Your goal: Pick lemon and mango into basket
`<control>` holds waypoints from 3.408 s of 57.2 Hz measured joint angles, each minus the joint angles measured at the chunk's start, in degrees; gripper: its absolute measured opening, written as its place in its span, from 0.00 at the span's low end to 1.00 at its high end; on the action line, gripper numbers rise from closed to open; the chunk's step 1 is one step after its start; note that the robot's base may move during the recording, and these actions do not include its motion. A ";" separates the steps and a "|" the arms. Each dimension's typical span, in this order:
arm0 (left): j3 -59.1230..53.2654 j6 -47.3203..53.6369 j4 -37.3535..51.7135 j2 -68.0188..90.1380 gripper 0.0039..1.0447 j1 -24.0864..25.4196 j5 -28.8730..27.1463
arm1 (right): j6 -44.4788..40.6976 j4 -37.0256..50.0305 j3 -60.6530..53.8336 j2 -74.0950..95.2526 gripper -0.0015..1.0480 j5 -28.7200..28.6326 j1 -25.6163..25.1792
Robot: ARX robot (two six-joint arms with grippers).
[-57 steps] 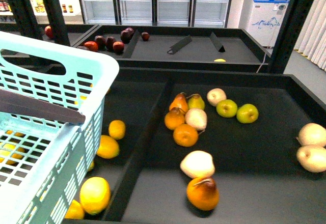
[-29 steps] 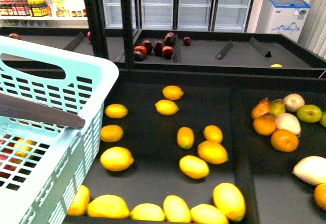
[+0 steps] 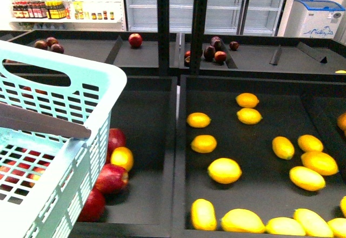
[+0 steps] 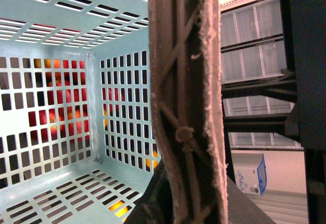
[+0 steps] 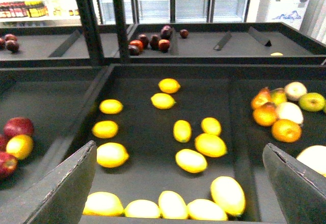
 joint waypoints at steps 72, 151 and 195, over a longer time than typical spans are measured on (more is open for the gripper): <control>0.02 0.37 0.00 -0.17 0.05 0.15 0.02 | 0.00 0.00 -0.04 0.00 0.92 -0.17 -0.04; 35.78 31.74 16.41 53.59 0.05 -15.80 35.21 | 0.00 0.00 -0.04 0.00 0.92 -0.02 -0.04; 35.60 31.74 16.48 52.76 0.05 -16.46 34.82 | 0.00 0.00 -0.04 0.00 0.92 -0.02 -0.04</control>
